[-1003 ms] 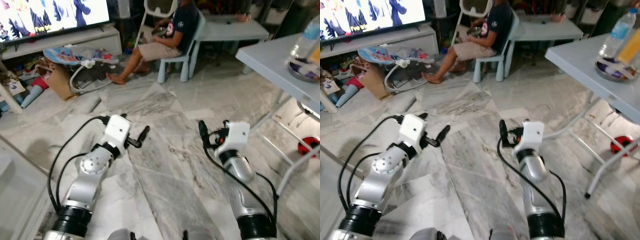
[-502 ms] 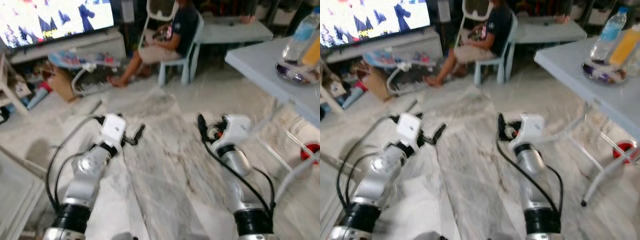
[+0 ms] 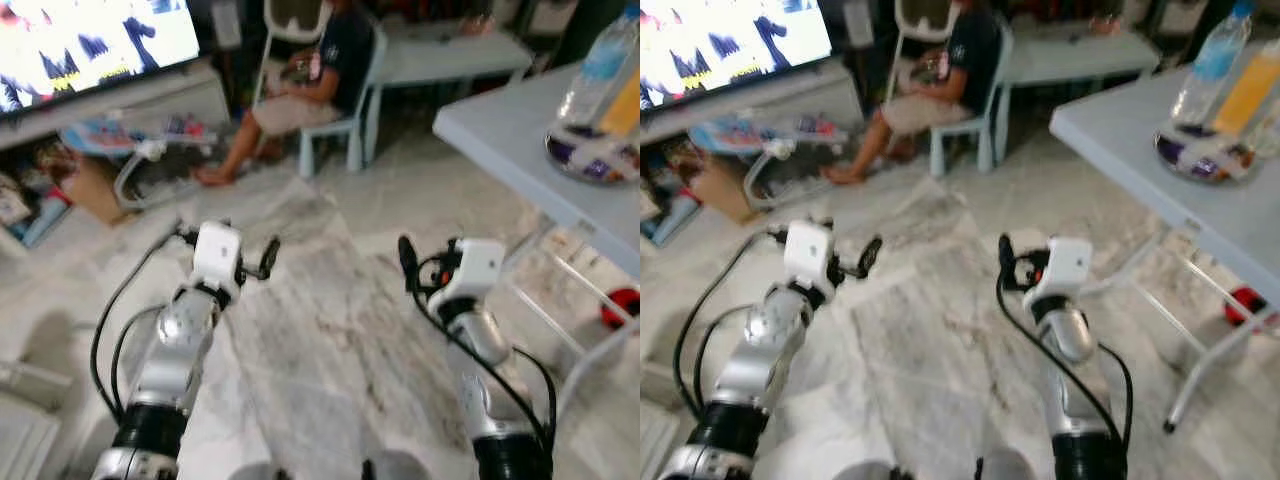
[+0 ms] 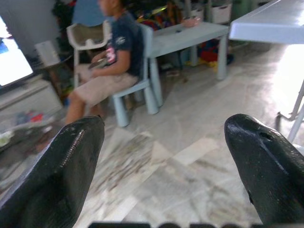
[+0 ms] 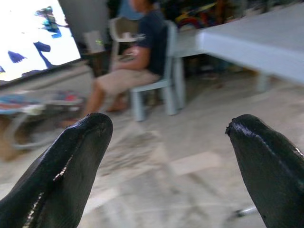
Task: Restocking fridge
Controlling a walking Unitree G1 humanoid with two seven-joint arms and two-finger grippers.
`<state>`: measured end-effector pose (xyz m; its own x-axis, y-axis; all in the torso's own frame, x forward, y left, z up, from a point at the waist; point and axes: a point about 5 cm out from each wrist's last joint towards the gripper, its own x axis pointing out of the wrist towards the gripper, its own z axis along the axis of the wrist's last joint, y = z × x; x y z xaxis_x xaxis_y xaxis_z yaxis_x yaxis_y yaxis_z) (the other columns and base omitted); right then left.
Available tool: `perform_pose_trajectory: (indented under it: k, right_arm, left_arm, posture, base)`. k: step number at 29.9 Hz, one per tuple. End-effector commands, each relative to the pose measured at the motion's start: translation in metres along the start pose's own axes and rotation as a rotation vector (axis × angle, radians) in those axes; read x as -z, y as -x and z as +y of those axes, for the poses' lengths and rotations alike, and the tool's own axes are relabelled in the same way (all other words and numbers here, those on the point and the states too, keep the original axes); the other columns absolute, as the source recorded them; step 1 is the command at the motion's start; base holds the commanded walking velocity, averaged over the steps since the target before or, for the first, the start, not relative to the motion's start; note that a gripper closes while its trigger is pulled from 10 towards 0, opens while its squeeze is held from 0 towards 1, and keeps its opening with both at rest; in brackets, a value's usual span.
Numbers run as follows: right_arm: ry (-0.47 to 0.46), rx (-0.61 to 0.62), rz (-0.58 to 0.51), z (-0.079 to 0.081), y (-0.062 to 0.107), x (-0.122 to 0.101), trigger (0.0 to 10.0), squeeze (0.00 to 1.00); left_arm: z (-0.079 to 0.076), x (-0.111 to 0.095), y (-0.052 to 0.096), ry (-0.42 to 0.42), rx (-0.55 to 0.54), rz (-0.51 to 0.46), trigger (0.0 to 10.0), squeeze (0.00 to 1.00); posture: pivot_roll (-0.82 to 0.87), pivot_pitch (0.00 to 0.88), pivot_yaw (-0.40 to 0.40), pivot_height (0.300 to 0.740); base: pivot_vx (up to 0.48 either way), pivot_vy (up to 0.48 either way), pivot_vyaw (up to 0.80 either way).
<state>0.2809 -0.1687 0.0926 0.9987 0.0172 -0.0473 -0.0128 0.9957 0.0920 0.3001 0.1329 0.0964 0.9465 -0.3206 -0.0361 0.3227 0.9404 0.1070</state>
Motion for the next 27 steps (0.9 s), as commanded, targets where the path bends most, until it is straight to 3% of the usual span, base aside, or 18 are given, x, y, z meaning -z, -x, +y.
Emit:
perform_pose_trajectory:
  k: [1, 2, 5, 13, 19, 27]
  right_arm:
    - [0.004, 0.020, 0.017, -0.001, -0.002, 0.000, 10.0, 0.00]
    - [-0.048, 0.051, 0.037, -0.004, -0.003, 0.002, 10.0, 0.00]
    - [-0.003, 0.119, 0.053, -0.012, -0.003, 0.003, 10.0, 0.00]
    - [-0.036, 0.087, 0.030, -0.011, 0.000, 0.001, 10.0, 0.00]
    - [-0.059, 0.089, 0.023, -0.009, -0.001, 0.000, 10.0, 0.00]
    - [-0.065, 0.088, 0.016, -0.009, 0.000, 0.000, 10.0, 0.00]
  left_arm:
    - [0.001, -0.001, -0.001, -0.012, -0.013, -0.004, 10.0, 0.00]
    - [0.001, -0.001, -0.001, -0.016, -0.014, -0.011, 10.0, 0.00]
    - [0.001, -0.001, -0.001, -0.020, -0.014, -0.022, 10.0, 0.00]
    - [0.000, -0.005, -0.002, -0.006, -0.007, -0.045, 10.0, 0.00]
    - [0.004, -0.011, -0.008, -0.012, -0.020, -0.056, 10.0, 0.00]
    - [0.000, -0.008, -0.008, 0.006, -0.021, -0.056, 10.0, 0.00]
  posture:
    - [-0.12, 0.047, 0.052, 0.740]
    - [-0.12, 0.048, 0.047, 0.740]
    - [-0.12, 0.050, 0.042, 0.740]
    - [-0.11, 0.050, 0.032, 0.740]
    - [-0.10, 0.056, 0.035, 0.740]
    - [-0.11, 0.058, 0.037, 0.740]
  base:
    - [0.480, 0.000, 0.00]
    - [0.480, 0.000, 0.00]
    - [0.480, 0.000, 0.00]
    - [0.480, 0.000, 0.00]
    - [0.464, 0.000, -0.80]
    - [0.374, 0.295, -0.80]
